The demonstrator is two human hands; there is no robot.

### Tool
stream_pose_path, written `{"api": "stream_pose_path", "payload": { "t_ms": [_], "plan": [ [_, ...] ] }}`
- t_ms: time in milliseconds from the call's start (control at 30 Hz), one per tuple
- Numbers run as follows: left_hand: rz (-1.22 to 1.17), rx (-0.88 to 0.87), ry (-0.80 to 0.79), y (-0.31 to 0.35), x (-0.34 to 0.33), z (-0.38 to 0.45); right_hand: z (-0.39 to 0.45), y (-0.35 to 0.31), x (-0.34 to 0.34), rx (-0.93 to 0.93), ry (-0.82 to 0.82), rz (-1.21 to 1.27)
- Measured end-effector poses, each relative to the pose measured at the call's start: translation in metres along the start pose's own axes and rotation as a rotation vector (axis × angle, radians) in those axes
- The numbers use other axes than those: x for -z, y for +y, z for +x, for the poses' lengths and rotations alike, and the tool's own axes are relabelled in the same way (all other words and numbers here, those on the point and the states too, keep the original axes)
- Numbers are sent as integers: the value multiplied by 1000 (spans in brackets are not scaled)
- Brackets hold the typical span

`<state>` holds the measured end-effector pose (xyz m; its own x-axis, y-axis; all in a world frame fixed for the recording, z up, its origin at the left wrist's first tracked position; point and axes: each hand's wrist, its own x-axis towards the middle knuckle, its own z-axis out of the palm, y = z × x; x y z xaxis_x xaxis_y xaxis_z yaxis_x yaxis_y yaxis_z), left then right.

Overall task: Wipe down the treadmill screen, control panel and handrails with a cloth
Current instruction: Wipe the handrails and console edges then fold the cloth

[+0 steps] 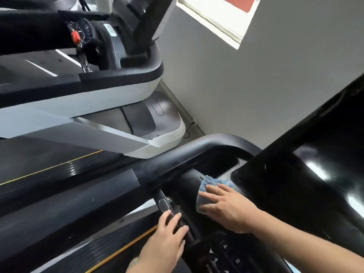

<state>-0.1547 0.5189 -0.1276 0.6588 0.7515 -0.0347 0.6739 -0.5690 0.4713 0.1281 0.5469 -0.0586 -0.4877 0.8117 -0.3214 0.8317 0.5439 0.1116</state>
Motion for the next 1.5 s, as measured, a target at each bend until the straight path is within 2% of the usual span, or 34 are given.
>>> {"api": "stream_pose_path", "payload": {
  "t_ms": [67,133,233,333,467,567,667,800,867,1000,1100,1300,1367,1433,1500],
  "plan": [
    [18,16,0,4,-2,2,-6,13,-3,129,-78,-73],
    [20,9,10,2,-6,4,9,24,-1,160,-111,-113],
    [38,14,24,-3,-11,6,70,21,13,93,-77,-37],
    [57,25,-5,-3,-10,7,97,8,16,-32,-146,74],
    [60,-5,26,-6,-15,4,27,2,-1,189,-135,-40],
    [35,0,39,-6,-18,6,1,22,-6,314,-217,-88],
    [42,5,63,-6,-18,7,52,18,6,423,-257,-114],
    [88,-28,79,-12,-28,9,128,-23,1,350,-337,-181],
    [74,-29,95,-13,-29,10,122,-32,-11,379,-400,-272],
    [42,-51,76,-12,-28,7,81,-32,-10,548,-544,-365],
    [22,-23,93,-13,-28,9,99,-32,-8,616,-643,-468],
    [10,18,97,-11,-32,14,153,-30,-19,518,-440,-439],
    [9,9,103,-12,-31,11,137,-29,-25,523,-426,-402],
    [-15,0,45,-13,-30,9,105,-21,-26,524,-415,-335],
    [-6,-8,58,-15,-29,8,75,-11,-19,489,-369,-204]
  ]
}}
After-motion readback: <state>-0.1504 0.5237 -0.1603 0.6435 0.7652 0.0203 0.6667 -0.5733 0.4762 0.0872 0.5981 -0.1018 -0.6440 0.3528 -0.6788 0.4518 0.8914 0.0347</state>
